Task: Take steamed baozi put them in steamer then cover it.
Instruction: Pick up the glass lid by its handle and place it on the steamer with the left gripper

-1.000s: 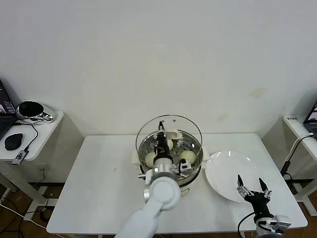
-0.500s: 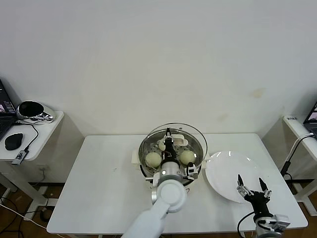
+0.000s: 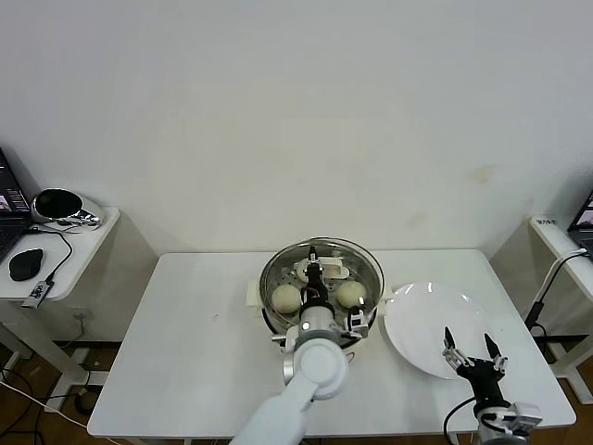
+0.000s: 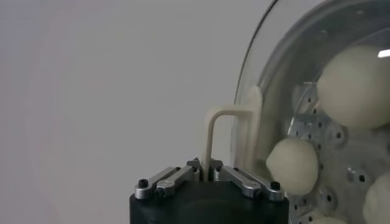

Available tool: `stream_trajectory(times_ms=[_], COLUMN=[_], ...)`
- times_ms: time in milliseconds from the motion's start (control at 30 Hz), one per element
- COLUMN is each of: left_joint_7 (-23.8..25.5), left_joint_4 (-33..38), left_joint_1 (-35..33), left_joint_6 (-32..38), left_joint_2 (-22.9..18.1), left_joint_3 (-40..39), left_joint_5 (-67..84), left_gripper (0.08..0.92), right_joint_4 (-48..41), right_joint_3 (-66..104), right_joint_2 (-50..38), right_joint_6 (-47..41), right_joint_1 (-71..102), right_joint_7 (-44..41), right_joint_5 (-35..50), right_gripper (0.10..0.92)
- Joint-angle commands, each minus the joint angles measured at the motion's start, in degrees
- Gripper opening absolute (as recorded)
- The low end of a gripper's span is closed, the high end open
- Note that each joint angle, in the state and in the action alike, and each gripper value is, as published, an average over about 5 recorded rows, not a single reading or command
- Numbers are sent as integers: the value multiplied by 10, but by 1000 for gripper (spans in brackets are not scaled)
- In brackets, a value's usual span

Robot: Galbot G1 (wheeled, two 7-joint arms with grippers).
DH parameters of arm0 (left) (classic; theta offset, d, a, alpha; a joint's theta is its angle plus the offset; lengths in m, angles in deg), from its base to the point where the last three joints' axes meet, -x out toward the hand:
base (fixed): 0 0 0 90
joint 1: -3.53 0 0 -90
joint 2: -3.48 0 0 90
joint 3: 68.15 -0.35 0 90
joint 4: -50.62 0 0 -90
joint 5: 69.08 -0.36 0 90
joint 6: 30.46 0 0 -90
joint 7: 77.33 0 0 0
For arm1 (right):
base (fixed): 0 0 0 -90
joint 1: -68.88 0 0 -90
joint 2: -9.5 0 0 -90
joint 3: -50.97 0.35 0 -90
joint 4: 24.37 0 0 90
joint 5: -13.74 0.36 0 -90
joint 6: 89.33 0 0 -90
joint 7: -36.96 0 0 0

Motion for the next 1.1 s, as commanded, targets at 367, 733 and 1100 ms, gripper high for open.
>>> stream_trajectory(times_ms=[367, 733, 1100], left_joint_7=[-12, -11, -10], left_joint_4=[-23, -25, -31], left_joint_1=[1, -4, -3], left_joint_6=[-24, -23, -23], left_joint_2=[-1, -1, 0], left_joint_3=[7, 7, 9], left_joint_5=[-11, -10, -12], left_gripper=[149, 149, 149], right_joint_4=[-1, -1, 1], right_joint_3=[-2, -3, -3], right_joint_2=[1, 2, 4], right_joint_6=[2, 3, 3], right_joint_1=[-1, -2, -1], right_joint_7=[0, -1, -1], right_joint_5=[-3, -4, -4], right_gripper=[823, 823, 823])
